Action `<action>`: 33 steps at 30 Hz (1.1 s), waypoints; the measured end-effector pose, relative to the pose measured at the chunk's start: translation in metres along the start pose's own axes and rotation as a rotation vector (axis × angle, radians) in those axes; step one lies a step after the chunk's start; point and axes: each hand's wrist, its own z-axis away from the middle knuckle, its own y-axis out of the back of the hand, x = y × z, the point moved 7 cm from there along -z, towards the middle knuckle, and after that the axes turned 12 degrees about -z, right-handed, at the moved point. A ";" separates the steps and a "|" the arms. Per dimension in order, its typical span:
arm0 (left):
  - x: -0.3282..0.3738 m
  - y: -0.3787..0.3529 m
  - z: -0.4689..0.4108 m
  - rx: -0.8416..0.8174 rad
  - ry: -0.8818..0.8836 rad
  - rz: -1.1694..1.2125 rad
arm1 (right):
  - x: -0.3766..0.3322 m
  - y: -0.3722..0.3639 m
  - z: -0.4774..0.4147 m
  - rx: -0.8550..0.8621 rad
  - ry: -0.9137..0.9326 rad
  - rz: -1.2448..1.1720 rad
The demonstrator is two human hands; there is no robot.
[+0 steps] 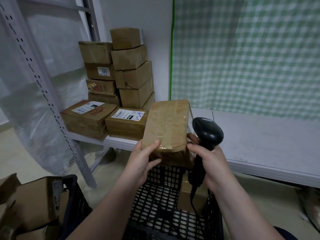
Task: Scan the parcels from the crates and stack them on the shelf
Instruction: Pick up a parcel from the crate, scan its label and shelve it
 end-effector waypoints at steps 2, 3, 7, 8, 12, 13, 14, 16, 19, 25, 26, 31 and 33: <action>-0.003 0.001 -0.009 0.027 -0.005 0.015 | -0.001 -0.002 -0.003 -0.006 -0.011 0.024; -0.006 0.002 -0.013 0.039 -0.002 0.025 | 0.000 -0.003 -0.005 -0.013 -0.026 0.038; -0.013 -0.002 -0.016 0.058 -0.022 -0.003 | 0.010 -0.008 -0.012 -0.053 -0.092 0.099; -0.013 -0.002 -0.016 0.073 -0.037 -0.050 | 0.013 -0.010 -0.014 -0.061 -0.108 0.108; -0.010 0.005 -0.019 0.156 -0.039 -0.251 | 0.023 -0.020 -0.019 -0.102 -0.151 0.170; -0.012 0.009 -0.023 0.161 -0.035 -0.254 | 0.024 -0.022 -0.019 -0.110 -0.152 0.181; -0.013 0.012 -0.027 0.163 -0.029 -0.246 | 0.024 -0.023 -0.020 -0.118 -0.157 0.183; -0.019 0.018 -0.033 0.154 -0.013 -0.217 | 0.024 -0.023 -0.020 -0.116 -0.175 0.155; -0.028 0.025 -0.036 0.134 0.003 -0.148 | 0.022 -0.014 -0.023 -0.030 -0.188 0.059; -0.034 0.023 -0.032 0.073 -0.008 -0.059 | 0.011 0.008 -0.024 0.114 -0.210 0.059; -0.035 0.022 -0.033 0.070 -0.007 -0.052 | 0.010 0.008 -0.023 0.112 -0.214 0.053; -0.034 0.020 -0.031 0.069 -0.009 -0.051 | 0.007 0.007 -0.018 0.100 -0.229 0.052; -0.034 0.020 -0.030 0.068 -0.011 -0.058 | 0.006 0.006 -0.017 0.088 -0.233 0.065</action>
